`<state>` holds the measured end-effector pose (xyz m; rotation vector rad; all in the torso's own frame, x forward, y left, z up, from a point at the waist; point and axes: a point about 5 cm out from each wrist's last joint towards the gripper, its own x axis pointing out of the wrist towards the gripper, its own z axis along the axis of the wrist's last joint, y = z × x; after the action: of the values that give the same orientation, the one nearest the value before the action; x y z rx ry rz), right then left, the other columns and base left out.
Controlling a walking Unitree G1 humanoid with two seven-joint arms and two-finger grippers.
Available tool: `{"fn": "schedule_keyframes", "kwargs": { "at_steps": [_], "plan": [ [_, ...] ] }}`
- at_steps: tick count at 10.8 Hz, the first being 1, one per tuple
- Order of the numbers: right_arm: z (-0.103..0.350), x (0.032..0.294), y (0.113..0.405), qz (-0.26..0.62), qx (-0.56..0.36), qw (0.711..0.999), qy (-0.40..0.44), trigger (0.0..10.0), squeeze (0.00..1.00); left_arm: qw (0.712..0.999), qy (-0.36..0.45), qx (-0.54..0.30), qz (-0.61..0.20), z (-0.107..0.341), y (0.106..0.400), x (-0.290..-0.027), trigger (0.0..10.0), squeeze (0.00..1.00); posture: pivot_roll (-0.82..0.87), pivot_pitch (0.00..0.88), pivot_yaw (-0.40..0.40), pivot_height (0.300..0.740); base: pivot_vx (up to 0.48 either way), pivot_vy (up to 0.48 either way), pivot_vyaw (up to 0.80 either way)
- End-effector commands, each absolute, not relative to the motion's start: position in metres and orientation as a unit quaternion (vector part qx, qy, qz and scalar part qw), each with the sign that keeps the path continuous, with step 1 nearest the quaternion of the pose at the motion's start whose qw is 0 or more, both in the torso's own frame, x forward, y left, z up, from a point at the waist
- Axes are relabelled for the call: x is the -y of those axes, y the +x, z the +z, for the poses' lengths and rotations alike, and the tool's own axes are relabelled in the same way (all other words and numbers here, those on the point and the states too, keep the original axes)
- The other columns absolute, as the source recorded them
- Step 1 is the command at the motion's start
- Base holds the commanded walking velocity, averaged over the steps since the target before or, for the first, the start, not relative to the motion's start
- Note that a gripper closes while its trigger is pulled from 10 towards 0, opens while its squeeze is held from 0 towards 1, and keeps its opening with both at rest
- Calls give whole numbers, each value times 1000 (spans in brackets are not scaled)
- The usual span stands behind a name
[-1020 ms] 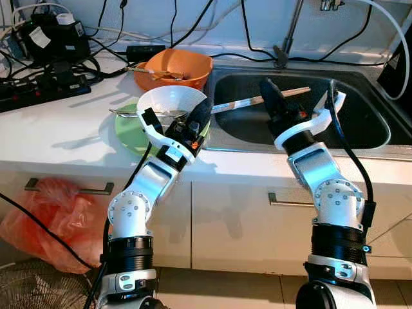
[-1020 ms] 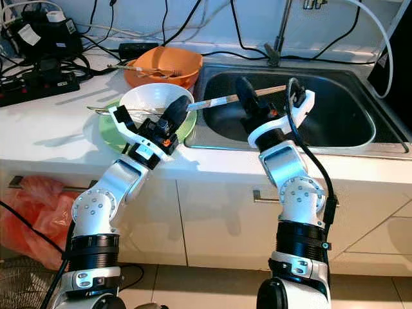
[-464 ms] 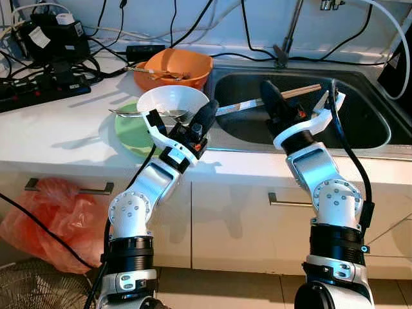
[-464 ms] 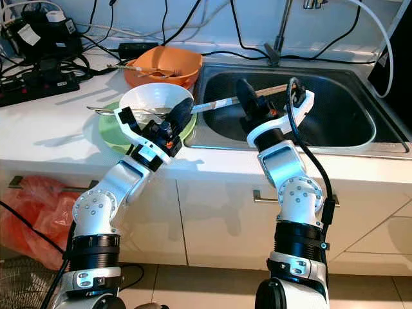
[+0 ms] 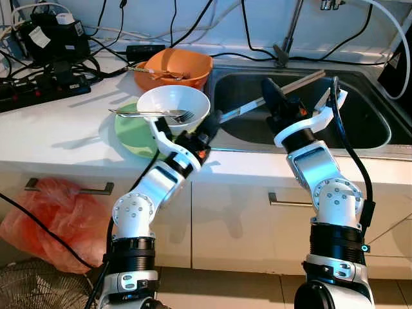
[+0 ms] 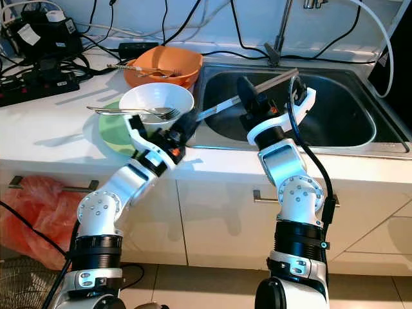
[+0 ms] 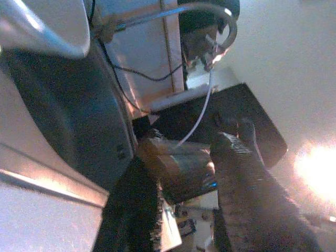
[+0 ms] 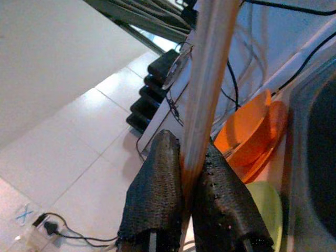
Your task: Kitchen organization
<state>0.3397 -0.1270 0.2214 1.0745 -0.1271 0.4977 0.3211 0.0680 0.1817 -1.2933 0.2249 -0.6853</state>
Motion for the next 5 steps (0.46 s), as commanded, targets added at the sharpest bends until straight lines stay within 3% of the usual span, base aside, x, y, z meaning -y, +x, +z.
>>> {"fn": "schedule_keyframes", "kwargs": {
  "at_steps": [1,2,3,5],
  "plan": [
    [223,129,341,223,59,837,496,0,0,740,-580,-106,-324,186,319,-59,10000,1000,41,38,6,740,0,0,0],
    [221,129,340,220,58,838,496,0,0,750,-570,-106,-320,186,318,-59,10000,1000,40,40,7,740,0,0,0],
    [220,135,344,186,65,855,480,0,0,796,-512,-101,-308,187,318,-61,10000,1000,41,41,7,740,0,0,0],
    [220,146,350,150,74,875,454,0,0,850,-423,-88,-302,189,320,-63,10000,1000,48,44,6,740,0,0,0]
  ]
}}
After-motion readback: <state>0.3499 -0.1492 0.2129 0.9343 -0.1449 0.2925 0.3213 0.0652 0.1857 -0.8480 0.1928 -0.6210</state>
